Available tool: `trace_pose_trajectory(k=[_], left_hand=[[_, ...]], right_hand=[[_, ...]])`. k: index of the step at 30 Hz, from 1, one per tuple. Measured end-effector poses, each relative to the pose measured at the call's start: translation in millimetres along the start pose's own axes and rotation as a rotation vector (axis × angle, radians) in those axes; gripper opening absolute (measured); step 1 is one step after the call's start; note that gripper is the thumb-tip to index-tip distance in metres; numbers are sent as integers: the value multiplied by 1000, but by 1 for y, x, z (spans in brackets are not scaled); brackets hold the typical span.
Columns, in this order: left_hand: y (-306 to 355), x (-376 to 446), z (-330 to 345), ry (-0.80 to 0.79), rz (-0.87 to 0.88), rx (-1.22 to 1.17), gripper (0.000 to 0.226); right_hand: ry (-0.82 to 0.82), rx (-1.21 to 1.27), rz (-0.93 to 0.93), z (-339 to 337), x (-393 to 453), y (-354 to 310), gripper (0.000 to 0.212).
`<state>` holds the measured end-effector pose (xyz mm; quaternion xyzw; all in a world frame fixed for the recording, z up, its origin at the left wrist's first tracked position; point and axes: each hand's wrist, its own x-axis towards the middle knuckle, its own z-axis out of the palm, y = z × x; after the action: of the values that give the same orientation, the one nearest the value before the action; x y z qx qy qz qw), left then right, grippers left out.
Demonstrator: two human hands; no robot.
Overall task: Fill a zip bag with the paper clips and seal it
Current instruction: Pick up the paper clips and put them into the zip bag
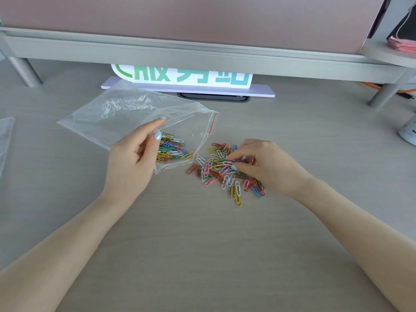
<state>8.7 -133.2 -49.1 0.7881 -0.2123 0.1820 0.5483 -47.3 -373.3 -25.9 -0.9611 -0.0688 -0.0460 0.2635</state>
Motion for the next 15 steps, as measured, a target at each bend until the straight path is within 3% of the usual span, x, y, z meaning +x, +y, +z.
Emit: trace_pose_trajectory(k=[15], left_hand=[[-1,1,0,2,20,10,34]], right_hand=[[6,-218,-87,0,-2,-3,18]])
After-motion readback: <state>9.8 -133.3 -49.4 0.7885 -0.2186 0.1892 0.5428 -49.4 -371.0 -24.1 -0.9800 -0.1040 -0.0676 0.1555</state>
